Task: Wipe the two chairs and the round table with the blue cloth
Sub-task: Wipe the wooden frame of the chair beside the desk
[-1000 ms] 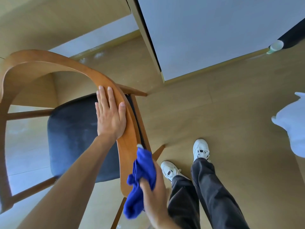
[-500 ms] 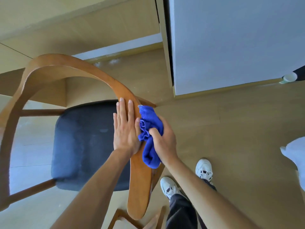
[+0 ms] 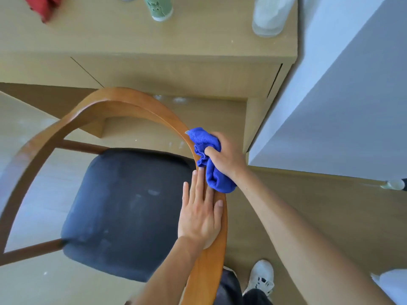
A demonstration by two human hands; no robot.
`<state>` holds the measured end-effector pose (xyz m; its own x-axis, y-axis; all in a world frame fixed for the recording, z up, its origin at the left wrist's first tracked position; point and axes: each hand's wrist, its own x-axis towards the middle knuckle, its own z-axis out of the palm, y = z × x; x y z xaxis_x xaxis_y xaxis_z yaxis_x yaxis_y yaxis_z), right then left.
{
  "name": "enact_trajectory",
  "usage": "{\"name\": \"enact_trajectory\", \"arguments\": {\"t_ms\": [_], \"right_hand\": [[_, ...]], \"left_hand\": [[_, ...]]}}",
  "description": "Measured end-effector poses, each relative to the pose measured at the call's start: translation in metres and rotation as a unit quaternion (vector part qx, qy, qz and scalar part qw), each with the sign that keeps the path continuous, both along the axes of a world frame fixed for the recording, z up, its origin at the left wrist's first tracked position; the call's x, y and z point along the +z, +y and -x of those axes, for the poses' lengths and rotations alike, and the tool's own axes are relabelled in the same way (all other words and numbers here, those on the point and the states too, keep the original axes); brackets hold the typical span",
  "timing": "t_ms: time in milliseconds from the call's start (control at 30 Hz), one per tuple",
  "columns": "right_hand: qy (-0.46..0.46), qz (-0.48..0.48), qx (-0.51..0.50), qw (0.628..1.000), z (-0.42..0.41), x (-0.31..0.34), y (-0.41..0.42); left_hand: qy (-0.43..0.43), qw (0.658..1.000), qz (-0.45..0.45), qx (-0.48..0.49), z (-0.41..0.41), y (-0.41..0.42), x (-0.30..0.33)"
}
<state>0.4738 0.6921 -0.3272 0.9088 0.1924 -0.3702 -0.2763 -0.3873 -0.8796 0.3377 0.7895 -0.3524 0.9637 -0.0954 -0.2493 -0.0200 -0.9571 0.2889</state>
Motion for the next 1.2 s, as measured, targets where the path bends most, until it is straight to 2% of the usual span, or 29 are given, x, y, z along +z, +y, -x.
{"name": "enact_trajectory", "arguments": {"t_ms": [233,433,533,633,767,967,1067,1200], "right_hand": [[0.052,-0.024,-0.046,0.997,0.015,0.01,0.0],[0.044,-0.02,-0.063,0.997,0.035,0.011,-0.004],[0.034,-0.015,-0.052,0.998,0.027,0.007,-0.004],[0.026,0.003,-0.026,0.999,0.008,0.002,0.003],[0.01,0.025,0.016,1.0,-0.031,-0.004,0.022],[0.017,-0.022,0.059,0.998,-0.071,-0.008,0.042],[-0.017,-0.03,0.07,0.997,-0.091,-0.008,0.058],[-0.072,-0.063,0.067,0.993,-0.124,0.006,0.101]], "left_hand": [[-0.009,0.999,0.041,-0.002,0.001,0.001,0.003],[-0.035,0.997,0.065,0.009,0.006,0.003,-0.004],[-0.063,0.989,0.131,0.024,0.003,0.007,-0.005],[-0.148,0.966,0.203,0.06,-0.024,0.027,0.0],[-0.218,0.948,0.151,0.178,-0.108,0.08,0.027],[-0.159,0.92,0.005,0.357,-0.214,0.158,0.043],[-0.123,0.912,-0.006,0.392,-0.229,0.17,0.037],[-0.124,0.913,-0.008,0.388,-0.229,0.17,0.035]]}}
